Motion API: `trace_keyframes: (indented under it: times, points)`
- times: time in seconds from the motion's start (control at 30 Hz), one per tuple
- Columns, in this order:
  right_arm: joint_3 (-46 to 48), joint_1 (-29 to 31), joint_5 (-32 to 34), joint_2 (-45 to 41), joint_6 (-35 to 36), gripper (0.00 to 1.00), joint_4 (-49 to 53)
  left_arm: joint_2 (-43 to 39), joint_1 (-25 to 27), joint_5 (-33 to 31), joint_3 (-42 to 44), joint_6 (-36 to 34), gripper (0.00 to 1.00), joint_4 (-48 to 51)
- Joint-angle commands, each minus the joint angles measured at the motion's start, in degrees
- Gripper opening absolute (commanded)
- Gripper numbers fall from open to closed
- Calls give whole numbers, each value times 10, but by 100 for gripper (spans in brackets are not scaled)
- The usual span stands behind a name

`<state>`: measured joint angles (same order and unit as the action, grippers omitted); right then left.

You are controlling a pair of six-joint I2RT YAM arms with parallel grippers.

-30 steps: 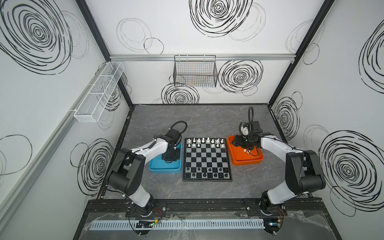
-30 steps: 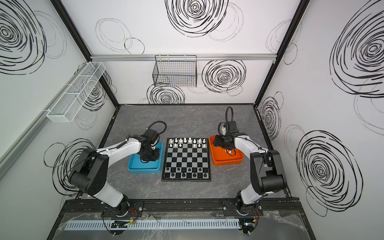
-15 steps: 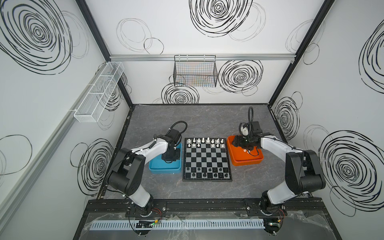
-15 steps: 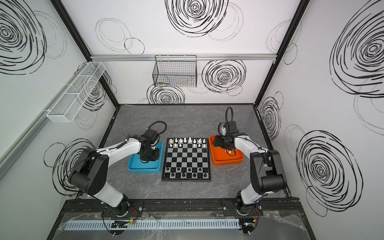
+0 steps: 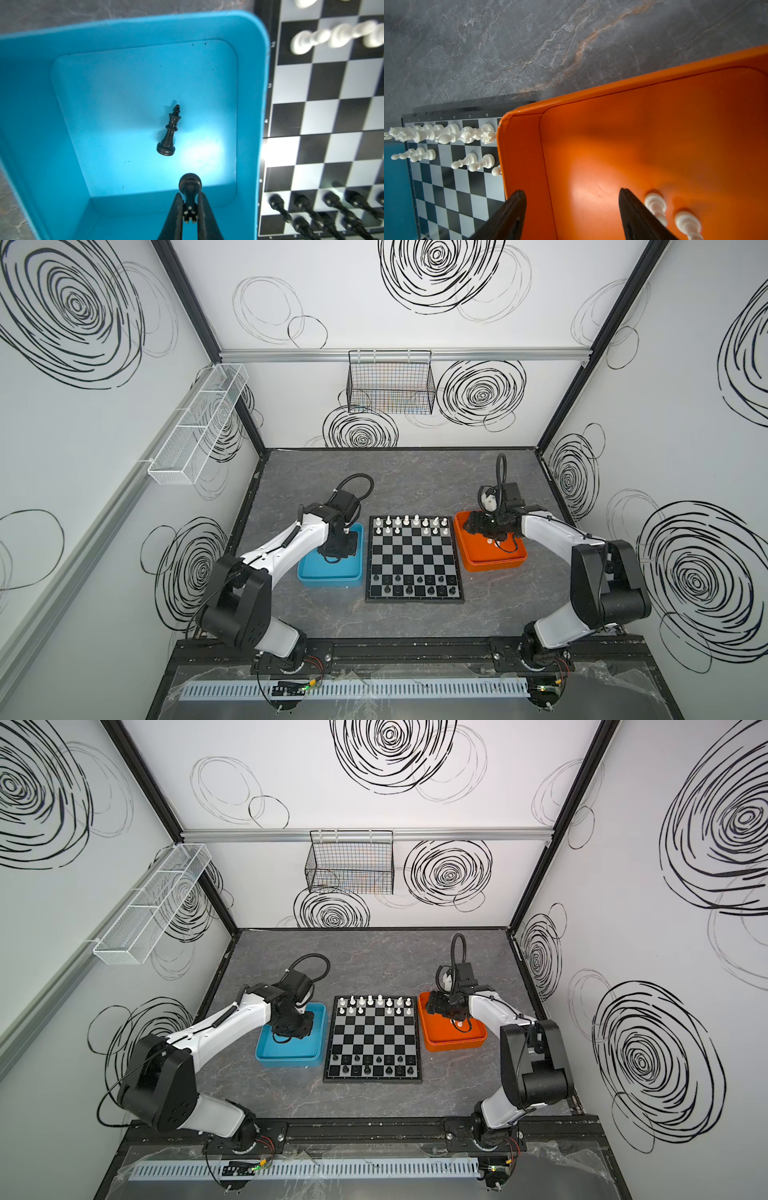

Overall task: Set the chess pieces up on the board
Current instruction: 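Carry the black pawn with the left gripper to the board's black rows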

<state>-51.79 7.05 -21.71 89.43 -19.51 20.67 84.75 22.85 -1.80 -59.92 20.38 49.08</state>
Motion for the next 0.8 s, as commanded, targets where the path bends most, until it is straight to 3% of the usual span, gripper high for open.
trace_keyframes:
  times: [0.0,0.43,0.77]
  points:
    - [4,-3,-3,-8,1,75,2,-22,26,-8,-37,-7,14,56]
    - [9,-3,-5,-22,3,75,8,-31,190,18,-25,76,17,63]
    - [15,-3,-5,-26,3,75,9,-14,244,29,18,108,18,12]
